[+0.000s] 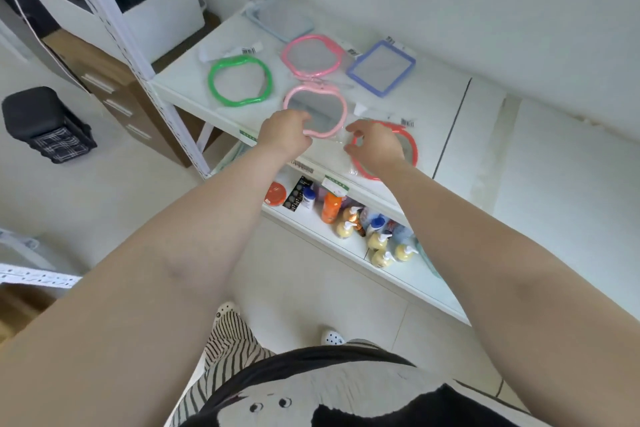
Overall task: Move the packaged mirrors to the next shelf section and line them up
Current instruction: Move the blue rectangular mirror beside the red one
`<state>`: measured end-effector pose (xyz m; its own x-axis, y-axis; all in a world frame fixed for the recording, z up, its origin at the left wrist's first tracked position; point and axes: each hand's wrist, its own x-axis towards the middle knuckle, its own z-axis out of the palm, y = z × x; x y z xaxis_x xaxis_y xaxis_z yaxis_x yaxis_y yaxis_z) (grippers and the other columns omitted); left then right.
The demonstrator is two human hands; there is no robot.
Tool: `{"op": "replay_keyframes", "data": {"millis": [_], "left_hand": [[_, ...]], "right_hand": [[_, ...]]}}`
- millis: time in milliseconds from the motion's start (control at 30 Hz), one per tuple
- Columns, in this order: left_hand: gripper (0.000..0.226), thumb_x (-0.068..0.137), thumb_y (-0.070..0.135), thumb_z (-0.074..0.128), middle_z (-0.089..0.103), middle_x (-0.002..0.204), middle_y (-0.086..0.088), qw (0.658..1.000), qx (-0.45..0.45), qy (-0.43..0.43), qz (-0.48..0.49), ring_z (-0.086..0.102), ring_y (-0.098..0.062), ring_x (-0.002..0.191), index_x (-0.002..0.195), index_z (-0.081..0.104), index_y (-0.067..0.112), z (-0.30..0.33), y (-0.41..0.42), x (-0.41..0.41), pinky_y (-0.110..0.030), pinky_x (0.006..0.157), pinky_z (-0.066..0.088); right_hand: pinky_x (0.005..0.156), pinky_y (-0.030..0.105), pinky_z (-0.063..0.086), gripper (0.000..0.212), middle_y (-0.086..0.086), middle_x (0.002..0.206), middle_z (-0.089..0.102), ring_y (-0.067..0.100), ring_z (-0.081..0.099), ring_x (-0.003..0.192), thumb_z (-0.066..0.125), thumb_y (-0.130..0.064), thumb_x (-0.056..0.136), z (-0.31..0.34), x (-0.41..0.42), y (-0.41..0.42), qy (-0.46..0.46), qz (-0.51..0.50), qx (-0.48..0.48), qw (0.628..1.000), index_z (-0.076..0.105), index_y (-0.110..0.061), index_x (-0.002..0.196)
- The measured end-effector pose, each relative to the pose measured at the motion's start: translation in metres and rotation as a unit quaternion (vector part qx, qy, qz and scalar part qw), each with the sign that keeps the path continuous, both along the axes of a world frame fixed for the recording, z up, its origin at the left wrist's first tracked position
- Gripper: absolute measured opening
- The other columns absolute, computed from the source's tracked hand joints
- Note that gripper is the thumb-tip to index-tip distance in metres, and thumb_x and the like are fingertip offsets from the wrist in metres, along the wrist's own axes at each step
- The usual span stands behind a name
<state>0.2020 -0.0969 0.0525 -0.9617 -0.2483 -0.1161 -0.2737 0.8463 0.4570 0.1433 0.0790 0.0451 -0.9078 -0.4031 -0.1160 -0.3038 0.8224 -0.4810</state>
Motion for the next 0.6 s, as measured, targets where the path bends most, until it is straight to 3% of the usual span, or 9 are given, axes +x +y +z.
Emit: {"op": "replay_keyframes", "data": {"millis": [400, 600], "left_hand": [[0.053, 0.082, 0.014, 0.061, 0.06, 0.133, -0.007, 0.987, -0.037, 0.015, -0.155, 0.055, -0.03, 0.123, 0.133, 0.054, 0.027, 0.011, -0.097, -0.085, -0.035, 0.098, 0.045], [0.04, 0.084, 0.017, 0.058, 0.063, 0.126, -0.008, 0.983, -0.002, 0.013, -0.183, 0.057, -0.032, 0.118, 0.124, 0.061, 0.018, 0.0, -0.089, -0.142, -0.035, 0.095, 0.046]], "right_hand": [[0.091, 0.035, 0.051, 0.038, 0.001, 0.122, 0.065, 0.021, 0.061, 0.111, 0.066, -0.023, 0.085, 0.001, -0.025, -0.067, -0.007, -0.176, -0.01, 0.984, 0.061, -0.024, 0.123], [0.093, 0.034, 0.049, 0.037, 0.0, 0.119, 0.065, 0.02, 0.06, 0.112, 0.065, -0.023, 0.083, -0.003, -0.068, -0.058, -0.02, -0.245, -0.028, 0.969, 0.062, -0.023, 0.12]]}}
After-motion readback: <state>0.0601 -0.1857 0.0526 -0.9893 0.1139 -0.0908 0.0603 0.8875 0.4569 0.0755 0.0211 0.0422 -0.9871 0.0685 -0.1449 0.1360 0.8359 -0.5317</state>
